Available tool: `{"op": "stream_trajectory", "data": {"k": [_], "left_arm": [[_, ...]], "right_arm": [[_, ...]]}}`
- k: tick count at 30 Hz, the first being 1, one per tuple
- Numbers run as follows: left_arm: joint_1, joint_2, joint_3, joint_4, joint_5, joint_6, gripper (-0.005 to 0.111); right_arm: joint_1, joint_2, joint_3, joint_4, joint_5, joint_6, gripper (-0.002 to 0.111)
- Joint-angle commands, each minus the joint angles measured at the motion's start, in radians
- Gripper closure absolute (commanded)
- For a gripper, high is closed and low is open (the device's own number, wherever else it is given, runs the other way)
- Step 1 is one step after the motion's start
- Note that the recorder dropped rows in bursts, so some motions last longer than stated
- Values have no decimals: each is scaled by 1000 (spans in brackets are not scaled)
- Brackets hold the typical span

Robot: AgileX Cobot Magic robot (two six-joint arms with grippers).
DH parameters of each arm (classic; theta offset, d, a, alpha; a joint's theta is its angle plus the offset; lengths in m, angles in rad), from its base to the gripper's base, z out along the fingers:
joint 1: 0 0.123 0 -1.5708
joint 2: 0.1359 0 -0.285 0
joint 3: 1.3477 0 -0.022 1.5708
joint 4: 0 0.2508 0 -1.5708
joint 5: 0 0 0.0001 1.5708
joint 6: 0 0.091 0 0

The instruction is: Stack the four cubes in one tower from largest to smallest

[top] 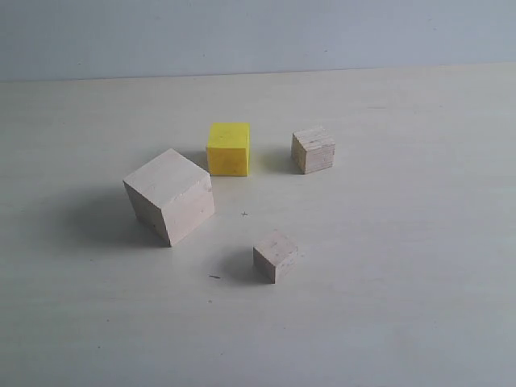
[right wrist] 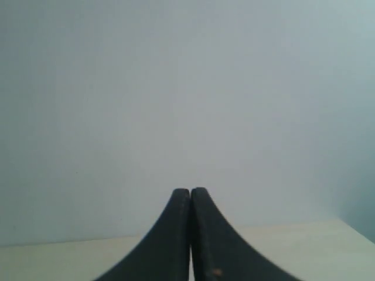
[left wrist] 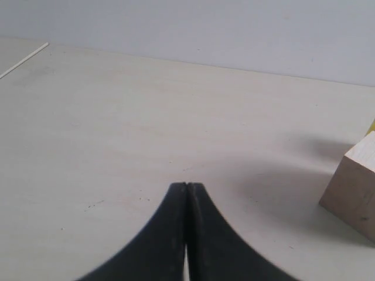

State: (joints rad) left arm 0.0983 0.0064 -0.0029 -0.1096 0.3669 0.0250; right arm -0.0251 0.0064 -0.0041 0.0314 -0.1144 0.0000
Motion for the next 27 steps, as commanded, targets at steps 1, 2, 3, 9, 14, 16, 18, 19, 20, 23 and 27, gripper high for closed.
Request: {"op": "stream_trajectory", "data": {"k": [1, 2, 3, 9, 14, 16, 18, 19, 20, 23, 27], "left_arm": [[-4, -6, 3, 2, -12, -3, 107], [-4, -6, 3, 2, -12, -3, 107], [-4, -6, 3, 2, -38, -3, 107], [-4, -6, 3, 0, -497, -3, 107], [-4, -6, 3, 0, -590, 9, 107], [-2, -6, 3, 0, -672, 4, 107], [-2, -6, 3, -2, -694, -100, 107], [-2, -6, 2, -2, -678, -126, 107], [-2, -6, -16, -2, -644, -145, 107], [-2, 17, -94, -2, -523, -176, 107], [-2, 131, -242, -2, -450, -186, 107]], "right_arm": [[-4, -6, 4, -7, -94, 0, 108], [-4, -6, 4, -7, -103, 0, 108], [-4, -6, 4, -5, -111, 0, 108], [-4, -6, 2, -5, -222, 124, 108], [-4, -6, -95, -7, -173, 134, 108], [-4, -6, -129, -7, -134, 134, 108], [-4, 7, -170, -7, -99, 134, 108], [-4, 17, -188, -7, -97, 142, 108], [-4, 34, -214, -7, -97, 157, 108], [16, 83, -284, -7, -97, 162, 108], [85, 184, -374, -7, -78, 162, 108]]}}
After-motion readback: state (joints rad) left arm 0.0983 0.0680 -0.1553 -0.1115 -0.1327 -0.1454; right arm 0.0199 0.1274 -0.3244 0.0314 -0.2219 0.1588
